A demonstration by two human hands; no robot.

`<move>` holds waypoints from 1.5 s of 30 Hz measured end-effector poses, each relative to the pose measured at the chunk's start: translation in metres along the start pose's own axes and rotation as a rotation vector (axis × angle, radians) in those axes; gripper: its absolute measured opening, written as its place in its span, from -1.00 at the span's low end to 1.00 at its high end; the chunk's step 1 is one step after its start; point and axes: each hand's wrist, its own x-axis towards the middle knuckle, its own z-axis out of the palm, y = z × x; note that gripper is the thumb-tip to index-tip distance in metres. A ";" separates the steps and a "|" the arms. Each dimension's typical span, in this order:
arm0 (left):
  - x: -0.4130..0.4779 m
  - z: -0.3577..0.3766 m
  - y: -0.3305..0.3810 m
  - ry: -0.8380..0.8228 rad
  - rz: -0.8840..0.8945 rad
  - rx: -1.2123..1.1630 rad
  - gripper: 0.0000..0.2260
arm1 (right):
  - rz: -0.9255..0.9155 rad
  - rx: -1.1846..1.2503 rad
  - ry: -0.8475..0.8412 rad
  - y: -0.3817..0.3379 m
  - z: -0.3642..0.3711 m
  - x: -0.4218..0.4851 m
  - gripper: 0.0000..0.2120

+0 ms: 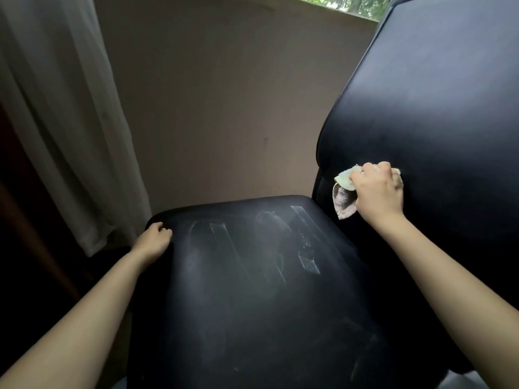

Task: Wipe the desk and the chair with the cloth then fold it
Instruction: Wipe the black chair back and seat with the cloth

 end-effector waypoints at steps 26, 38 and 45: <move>-0.042 0.041 -0.033 0.596 0.205 -0.043 -0.70 | -0.217 0.565 -0.612 -0.211 0.058 -0.038 -0.65; -0.036 0.044 -0.035 0.612 0.220 -0.017 -0.73 | -0.327 0.556 -0.611 -0.185 0.023 -0.081 -0.73; -0.033 0.044 -0.035 0.638 0.246 -0.004 -0.71 | -0.230 0.537 -0.695 -0.217 0.041 -0.028 -0.63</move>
